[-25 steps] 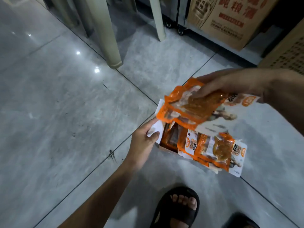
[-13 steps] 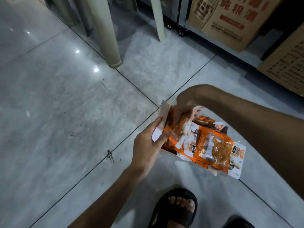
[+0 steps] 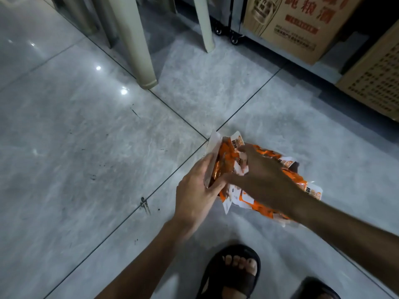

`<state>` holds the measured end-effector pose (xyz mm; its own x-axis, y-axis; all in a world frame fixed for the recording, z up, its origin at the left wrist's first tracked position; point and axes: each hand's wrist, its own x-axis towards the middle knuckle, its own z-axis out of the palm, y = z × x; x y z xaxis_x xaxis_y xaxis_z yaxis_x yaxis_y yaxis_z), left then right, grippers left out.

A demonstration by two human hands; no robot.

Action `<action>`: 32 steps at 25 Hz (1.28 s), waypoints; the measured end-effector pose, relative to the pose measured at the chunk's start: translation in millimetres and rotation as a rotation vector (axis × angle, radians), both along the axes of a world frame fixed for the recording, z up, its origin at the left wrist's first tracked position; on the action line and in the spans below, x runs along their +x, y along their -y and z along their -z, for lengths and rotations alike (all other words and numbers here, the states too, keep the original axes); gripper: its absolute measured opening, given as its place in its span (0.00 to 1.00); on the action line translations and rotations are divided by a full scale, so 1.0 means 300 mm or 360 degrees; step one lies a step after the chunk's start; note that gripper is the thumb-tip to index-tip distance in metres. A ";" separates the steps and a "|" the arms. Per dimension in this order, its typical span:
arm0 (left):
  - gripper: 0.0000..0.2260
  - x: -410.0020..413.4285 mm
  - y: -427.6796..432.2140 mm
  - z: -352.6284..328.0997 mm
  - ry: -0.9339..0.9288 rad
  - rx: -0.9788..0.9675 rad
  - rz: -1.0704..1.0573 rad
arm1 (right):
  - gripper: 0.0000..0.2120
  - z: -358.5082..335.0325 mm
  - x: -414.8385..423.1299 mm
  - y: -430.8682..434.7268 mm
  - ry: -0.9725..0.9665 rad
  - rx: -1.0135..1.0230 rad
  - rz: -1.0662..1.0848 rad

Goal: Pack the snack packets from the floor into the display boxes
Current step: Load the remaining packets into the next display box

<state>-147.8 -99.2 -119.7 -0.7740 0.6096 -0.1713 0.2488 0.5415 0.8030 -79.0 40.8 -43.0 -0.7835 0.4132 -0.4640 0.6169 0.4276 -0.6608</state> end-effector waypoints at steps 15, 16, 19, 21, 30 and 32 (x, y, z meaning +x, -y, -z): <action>0.30 0.014 0.001 -0.003 0.0252 0.0114 -0.0135 | 0.14 0.144 -0.222 -0.077 -0.0004 0.0677 -0.0007; 0.34 0.016 -0.003 -0.008 0.0221 0.0077 -0.0113 | 0.15 0.139 -0.205 -0.105 -0.0064 0.0706 0.0139; 0.41 0.023 -0.010 -0.007 0.0080 -0.0047 -0.0035 | 0.16 0.128 -0.145 -0.173 0.0087 0.0575 0.0173; 0.42 0.024 -0.015 -0.009 0.0019 -0.0083 -0.0020 | 0.14 0.149 -0.126 -0.168 0.0178 0.0506 0.0025; 0.37 0.046 -0.034 -0.009 -0.0139 -0.0072 -0.0031 | 0.13 0.133 0.070 -0.249 -0.0286 0.0480 0.0330; 0.36 0.060 -0.037 -0.014 -0.0165 -0.0084 -0.0049 | 0.29 0.150 0.263 -0.283 -0.0153 0.0467 0.0634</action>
<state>-130.0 -88.2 -115.6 -0.8073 0.5777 -0.1206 0.3117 0.5909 0.7441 -0.1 125.7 -88.1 -0.5718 0.7912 -0.2167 0.7122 0.3477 -0.6098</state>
